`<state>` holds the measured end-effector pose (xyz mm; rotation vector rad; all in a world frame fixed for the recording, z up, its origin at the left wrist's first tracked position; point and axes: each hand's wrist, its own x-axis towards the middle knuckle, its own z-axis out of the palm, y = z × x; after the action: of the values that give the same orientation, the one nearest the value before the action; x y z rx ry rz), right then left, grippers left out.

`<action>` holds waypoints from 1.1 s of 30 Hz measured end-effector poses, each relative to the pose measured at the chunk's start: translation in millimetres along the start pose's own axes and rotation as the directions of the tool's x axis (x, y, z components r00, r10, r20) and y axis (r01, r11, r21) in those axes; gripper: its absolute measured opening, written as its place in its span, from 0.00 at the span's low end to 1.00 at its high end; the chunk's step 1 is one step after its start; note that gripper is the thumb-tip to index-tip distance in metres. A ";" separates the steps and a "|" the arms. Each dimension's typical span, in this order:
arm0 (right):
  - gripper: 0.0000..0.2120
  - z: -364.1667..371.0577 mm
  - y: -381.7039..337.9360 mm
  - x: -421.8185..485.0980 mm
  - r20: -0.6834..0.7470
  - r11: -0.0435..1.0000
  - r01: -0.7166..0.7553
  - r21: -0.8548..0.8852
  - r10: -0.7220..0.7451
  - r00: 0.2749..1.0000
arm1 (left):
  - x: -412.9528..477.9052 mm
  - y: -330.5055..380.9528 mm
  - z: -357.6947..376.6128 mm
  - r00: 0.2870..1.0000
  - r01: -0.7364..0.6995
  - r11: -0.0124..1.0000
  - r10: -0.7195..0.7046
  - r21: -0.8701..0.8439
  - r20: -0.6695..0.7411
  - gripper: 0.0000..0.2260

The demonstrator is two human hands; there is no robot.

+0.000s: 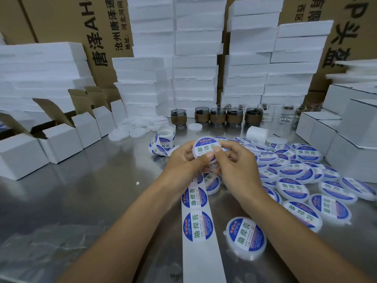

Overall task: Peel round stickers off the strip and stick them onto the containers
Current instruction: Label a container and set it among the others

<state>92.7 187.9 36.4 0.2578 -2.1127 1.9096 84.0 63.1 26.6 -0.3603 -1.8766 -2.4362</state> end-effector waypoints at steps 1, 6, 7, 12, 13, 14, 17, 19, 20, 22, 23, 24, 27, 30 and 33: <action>0.04 -0.3 0.0 0.5 -0.004 1.000 -0.004 0.006 0.004 1.000 | 0.1 0.2 0.4 1.000 0.001 1.000 -0.001 -0.006 0.002 0.13; 0.06 -1.8 -0.2 -0.1 0.017 1.000 0.017 0.009 -0.017 1.000 | 1.5 1.8 -0.6 1.000 0.009 1.000 -0.010 -0.022 -0.029 0.09; 0.08 -1.3 -0.3 -0.4 0.036 1.000 0.028 -0.013 -0.028 0.999 | 2.3 1.9 -0.9 0.999 0.006 1.000 -0.007 -0.014 -0.041 0.10; 0.12 -3.2 0.7 2.5 0.039 0.997 0.049 -0.058 -0.046 0.998 | 4.1 1.0 -2.8 0.998 -0.006 1.000 0.007 0.010 -0.063 0.10; 0.12 -5.7 1.2 4.6 0.013 0.998 0.040 -0.040 -0.039 0.999 | 4.8 0.7 -3.8 0.997 -0.001 1.000 0.002 0.003 -0.078 0.10; 0.12 -9.6 2.3 7.9 -0.023 0.999 0.035 -0.033 -0.036 0.999 | 5.9 0.7 -5.2 0.994 0.008 1.000 -0.008 -0.006 -0.105 0.10; 0.15 -25.6 5.9 18.8 -0.144 0.993 0.041 -0.111 -0.057 0.988 | 8.9 0.0 -9.5 0.981 0.037 0.999 -0.043 -0.037 -0.189 0.07; 0.16 -35.8 10.3 23.5 -0.195 0.978 0.026 -0.206 -0.068 0.978 | 9.1 0.5 -10.8 0.978 0.048 0.997 -0.058 -0.053 -0.199 0.06; 0.17 -39.9 12.9 24.7 -0.215 0.967 -0.001 -0.254 -0.055 0.975 | 9.0 0.9 -11.1 0.978 0.052 0.997 -0.063 -0.060 -0.200 0.06; 0.18 -45.6 18.4 25.9 -0.238 0.933 -0.055 -0.356 -0.034 0.971 | 9.2 2.1 -11.4 0.974 0.059 0.995 -0.075 -0.079 -0.215 0.05; 0.19 -47.5 20.7 25.8 -0.236 0.905 -0.069 -0.420 -0.036 0.971 | 9.5 2.8 -11.6 0.971 0.059 0.994 -0.079 -0.091 -0.227 0.05; 0.19 -48.8 22.5 25.7 -0.233 0.866 -0.084 -0.493 -0.039 0.972 | 9.8 3.5 -12.1 0.968 0.058 0.993 -0.080 -0.098 -0.237 0.06; 0.21 -49.6 21.4 23.2 -0.245 0.689 -0.133 -0.713 -0.068 0.967 | 9.3 4.4 -13.7 0.964 0.049 0.992 -0.076 -0.112 -0.253 0.07; 0.20 -40.7 12.4 13.9 -0.168 0.588 -0.032 -0.808 -0.178 0.970 | 8.1 4.6 -14.3 0.965 0.040 0.991 -0.071 -0.124 -0.252 0.07; 0.13 -20.6 3.6 0.5 0.079 0.671 0.282 -0.685 -0.317 0.945 | 7.1 5.6 -12.6 0.964 0.033 0.990 -0.068 -0.139 -0.257 0.07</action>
<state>92.8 208.7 35.0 0.3580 -2.3937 0.8334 76.1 50.2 30.4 0.0081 -1.6399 -2.5030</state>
